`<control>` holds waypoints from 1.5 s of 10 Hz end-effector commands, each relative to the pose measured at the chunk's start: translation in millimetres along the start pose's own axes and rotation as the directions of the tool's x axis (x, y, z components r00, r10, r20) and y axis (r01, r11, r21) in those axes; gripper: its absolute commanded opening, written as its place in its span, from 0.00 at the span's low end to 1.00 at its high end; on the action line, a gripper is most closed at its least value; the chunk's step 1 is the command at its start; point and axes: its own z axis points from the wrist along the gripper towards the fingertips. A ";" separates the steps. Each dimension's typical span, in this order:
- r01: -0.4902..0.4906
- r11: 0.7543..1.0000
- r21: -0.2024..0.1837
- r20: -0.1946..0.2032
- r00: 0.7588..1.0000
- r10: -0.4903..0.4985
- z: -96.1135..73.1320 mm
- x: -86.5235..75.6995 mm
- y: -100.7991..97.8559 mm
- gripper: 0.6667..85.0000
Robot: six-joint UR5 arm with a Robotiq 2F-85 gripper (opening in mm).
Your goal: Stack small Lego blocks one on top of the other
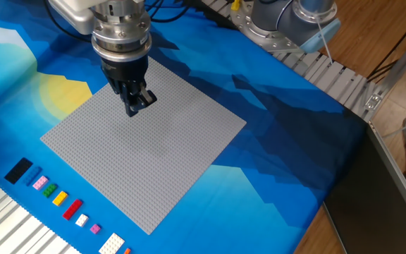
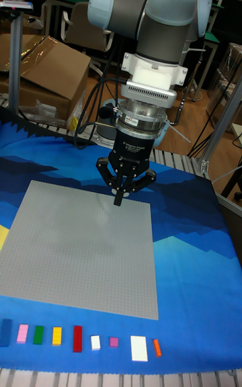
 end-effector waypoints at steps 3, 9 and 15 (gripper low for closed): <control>-0.011 1.000 -0.011 0.006 1.000 0.011 -1.3 -2.0 2.7 0.00; -0.011 1.000 -0.011 0.004 1.000 0.011 -1.4 -1.7 2.7 0.00; -0.014 1.000 -0.022 0.012 1.000 0.014 0.8 0.3 1.6 0.00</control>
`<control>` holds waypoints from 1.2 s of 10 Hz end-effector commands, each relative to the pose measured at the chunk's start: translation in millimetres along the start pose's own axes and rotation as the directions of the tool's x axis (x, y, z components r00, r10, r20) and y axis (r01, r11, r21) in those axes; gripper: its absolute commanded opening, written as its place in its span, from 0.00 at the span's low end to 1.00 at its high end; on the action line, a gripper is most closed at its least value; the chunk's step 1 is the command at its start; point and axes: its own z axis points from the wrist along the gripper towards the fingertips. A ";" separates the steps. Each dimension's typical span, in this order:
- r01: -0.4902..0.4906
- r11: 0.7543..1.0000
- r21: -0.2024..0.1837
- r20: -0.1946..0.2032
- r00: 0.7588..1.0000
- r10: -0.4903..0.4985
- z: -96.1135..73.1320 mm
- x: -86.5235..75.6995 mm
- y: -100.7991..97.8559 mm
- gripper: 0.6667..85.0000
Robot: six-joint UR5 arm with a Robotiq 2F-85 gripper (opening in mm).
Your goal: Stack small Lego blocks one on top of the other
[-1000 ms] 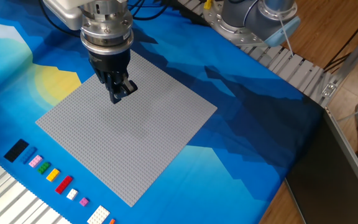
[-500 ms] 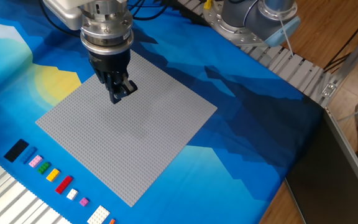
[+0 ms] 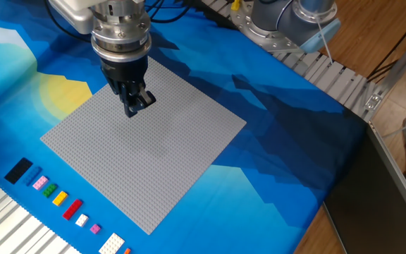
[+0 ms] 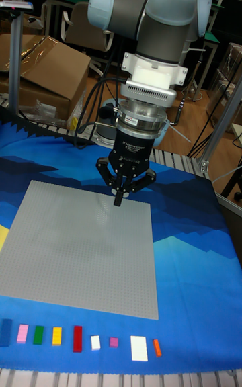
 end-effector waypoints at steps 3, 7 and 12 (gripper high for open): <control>-0.016 0.999 -0.029 0.006 1.000 0.016 1.6 0.9 4.1 0.00; -0.024 0.999 -0.040 0.009 1.000 0.024 2.7 0.9 6.2 0.00; -0.041 0.999 -0.030 0.008 0.999 0.041 2.9 0.9 3.5 0.00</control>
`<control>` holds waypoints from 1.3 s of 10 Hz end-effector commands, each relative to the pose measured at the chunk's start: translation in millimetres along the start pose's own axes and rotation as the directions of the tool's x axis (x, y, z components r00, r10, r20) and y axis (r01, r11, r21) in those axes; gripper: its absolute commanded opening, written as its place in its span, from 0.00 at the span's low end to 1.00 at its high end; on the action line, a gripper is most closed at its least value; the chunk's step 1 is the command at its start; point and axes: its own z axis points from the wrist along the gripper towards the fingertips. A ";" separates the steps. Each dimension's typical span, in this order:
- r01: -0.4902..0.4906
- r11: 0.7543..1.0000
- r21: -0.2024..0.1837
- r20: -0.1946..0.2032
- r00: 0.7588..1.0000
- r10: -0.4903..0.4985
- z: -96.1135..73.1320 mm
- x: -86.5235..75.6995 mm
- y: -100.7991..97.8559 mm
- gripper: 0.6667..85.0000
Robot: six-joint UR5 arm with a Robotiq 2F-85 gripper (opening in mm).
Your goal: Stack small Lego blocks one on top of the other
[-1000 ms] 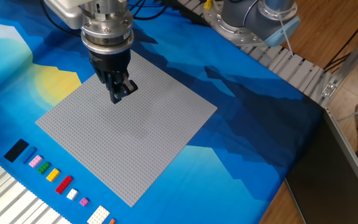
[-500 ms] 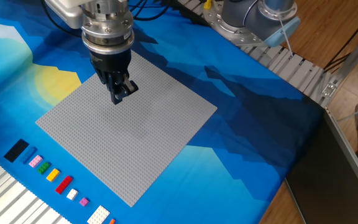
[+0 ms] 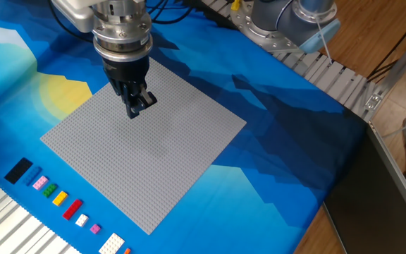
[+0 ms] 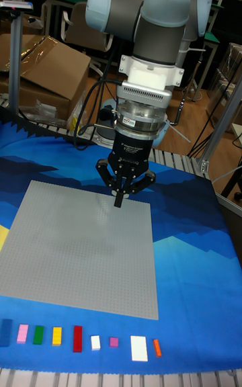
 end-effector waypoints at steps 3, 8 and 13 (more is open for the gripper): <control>-0.032 0.999 -0.041 -0.025 0.999 0.031 -1.4 6.0 10.1 0.00; -0.103 0.994 -0.039 -0.016 0.995 0.102 -1.3 3.0 9.8 0.00; -0.091 0.995 -0.043 0.029 0.995 0.092 -1.5 -8.7 9.8 0.00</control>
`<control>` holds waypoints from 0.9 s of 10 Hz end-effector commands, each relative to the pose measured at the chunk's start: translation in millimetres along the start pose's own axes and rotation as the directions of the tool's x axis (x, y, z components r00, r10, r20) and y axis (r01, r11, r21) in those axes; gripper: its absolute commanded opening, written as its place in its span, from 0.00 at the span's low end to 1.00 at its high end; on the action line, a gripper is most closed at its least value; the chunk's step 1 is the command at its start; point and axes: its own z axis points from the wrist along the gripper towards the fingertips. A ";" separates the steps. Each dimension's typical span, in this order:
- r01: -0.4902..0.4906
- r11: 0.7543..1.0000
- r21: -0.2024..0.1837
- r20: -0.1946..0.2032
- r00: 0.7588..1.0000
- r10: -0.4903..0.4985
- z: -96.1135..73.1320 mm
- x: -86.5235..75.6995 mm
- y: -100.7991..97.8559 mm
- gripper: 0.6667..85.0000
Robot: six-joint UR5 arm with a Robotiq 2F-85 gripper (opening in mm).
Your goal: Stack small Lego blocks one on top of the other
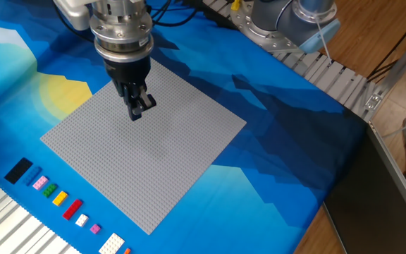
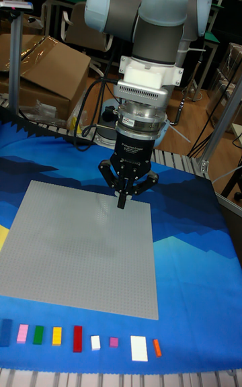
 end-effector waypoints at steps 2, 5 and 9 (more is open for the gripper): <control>0.046 0.999 0.009 -0.010 0.999 -0.046 -0.6 -0.1 -4.6 0.00; 0.153 0.988 -0.001 -0.059 0.987 -0.153 23.1 -43.4 -38.4 0.00; 0.165 0.985 0.052 -0.057 0.985 -0.162 57.1 -74.5 -29.1 0.00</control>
